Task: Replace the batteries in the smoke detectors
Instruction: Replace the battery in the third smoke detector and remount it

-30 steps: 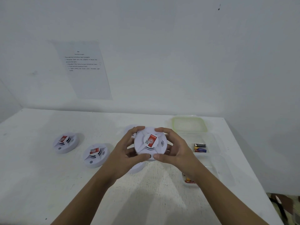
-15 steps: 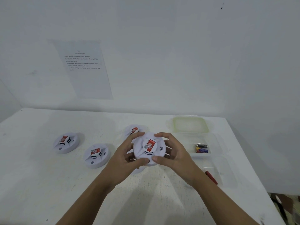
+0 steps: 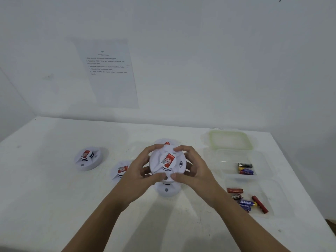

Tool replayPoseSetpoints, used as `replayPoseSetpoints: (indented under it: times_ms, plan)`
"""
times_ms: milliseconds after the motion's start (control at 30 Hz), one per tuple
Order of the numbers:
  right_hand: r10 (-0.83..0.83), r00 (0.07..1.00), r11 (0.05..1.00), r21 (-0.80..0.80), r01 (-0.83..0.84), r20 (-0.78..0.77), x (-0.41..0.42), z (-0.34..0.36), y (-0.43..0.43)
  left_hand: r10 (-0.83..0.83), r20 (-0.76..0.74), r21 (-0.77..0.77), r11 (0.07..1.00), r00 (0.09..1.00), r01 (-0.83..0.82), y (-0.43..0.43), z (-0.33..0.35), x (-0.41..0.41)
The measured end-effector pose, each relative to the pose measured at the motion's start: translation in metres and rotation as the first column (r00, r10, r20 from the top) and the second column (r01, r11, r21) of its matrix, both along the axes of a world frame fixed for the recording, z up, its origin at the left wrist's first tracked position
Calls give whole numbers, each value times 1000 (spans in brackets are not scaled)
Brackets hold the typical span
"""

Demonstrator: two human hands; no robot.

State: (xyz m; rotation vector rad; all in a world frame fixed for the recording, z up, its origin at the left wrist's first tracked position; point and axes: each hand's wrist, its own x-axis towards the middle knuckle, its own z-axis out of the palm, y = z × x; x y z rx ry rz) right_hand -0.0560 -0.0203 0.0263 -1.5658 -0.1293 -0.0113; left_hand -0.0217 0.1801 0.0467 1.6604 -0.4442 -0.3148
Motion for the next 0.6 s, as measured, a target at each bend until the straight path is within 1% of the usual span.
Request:
replayPoseSetpoints:
  times_ms: [67, 400, 533, 600]
  plan:
    - [-8, 1000, 1000, 7, 8, 0, 5, 0, 6, -21, 14, 15, 1000, 1000, 21, 6, 3, 5]
    - [-32, 999, 999, 11, 32, 30, 18, -4, 17, -54, -12, 40, 998, 998, 54, 18, 2, 23]
    - [-41, 999, 999, 7, 40, 35, 22, -5, 15, -53, -25, 27, 998, 998, 54, 15, 2, 25]
    - [-41, 999, 999, 5, 41, 35, 24, -4, 14, -48, -17, 45, 998, 999, 49, 15, 2, 27]
